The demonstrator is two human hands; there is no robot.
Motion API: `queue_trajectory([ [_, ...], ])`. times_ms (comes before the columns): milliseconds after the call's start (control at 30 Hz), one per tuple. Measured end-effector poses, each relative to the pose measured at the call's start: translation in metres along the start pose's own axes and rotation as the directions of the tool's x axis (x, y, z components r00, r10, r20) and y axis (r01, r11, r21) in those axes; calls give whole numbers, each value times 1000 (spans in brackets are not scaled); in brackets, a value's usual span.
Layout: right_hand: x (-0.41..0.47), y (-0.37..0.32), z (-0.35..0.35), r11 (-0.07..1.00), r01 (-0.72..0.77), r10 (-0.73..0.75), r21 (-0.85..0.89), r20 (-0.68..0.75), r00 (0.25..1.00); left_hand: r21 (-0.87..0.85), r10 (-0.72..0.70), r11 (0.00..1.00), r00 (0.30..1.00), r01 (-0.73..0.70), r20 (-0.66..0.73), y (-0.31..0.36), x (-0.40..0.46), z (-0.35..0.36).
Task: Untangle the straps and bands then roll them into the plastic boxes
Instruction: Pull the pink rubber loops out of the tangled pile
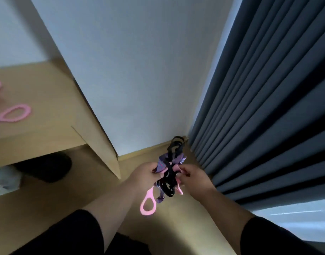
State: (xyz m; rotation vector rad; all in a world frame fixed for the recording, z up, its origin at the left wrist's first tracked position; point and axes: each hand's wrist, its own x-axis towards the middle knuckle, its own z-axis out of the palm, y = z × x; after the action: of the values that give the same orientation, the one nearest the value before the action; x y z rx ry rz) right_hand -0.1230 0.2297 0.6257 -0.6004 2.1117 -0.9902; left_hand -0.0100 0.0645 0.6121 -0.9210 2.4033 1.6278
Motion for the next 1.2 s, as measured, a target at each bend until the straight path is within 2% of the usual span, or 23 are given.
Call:
queue_trajectory([
  [100, -31, -69, -25, 994, 91, -91, -56, 6, 996, 29, 41, 999, 999, -40, -34, 53, -44, -52],
  [233, -71, -161, -46, 964, 249, -246, -99, 38, 969, 173, 131, 978, 989, -118, -67, 125, -103, -122],
  [400, -102, -267, -50, 917, 398, -396, -34, 52, 917, 208, 196, 966, 963, -156, -187, 182, -159, -200],
  [533, -119, -345, -42, 870, 485, -489, 95, 30, 872, 245, 278, 947, 917, -210, -285, 214, -195, -262],
  [633, -130, -399, -27, 821, 547, -559, 165, 34, 828, 227, 289, 948, 898, -221, -333, 232, -225, -309],
  [700, -138, -435, -16, 786, 582, -602, 208, 49, 797, 240, 288, 948, 886, -209, -365, 242, -247, -341],
  [767, -146, -468, -6, 747, 617, -648, 249, 64, 759, 330, 317, 924, 867, -191, -386, 251, -269, -371],
  [867, -145, -513, 13, 696, 659, -701, 285, 69, 710, 505, 387, 850, 828, -149, -407, 268, -296, -417],
  [967, -129, -558, 34, 649, 698, -746, 303, 73, 662, 661, 433, 749, 789, -46, -435, 280, -309, -466],
  [1033, -118, -589, 48, 616, 720, -774, 318, 75, 629, 693, 442, 721, 763, 12, -472, 284, -312, -497],
  [1200, -80, -651, 91, 579, 750, -811, 320, 133, 570, 666, 412, 742, 727, 82, -549, 266, -297, -573],
])
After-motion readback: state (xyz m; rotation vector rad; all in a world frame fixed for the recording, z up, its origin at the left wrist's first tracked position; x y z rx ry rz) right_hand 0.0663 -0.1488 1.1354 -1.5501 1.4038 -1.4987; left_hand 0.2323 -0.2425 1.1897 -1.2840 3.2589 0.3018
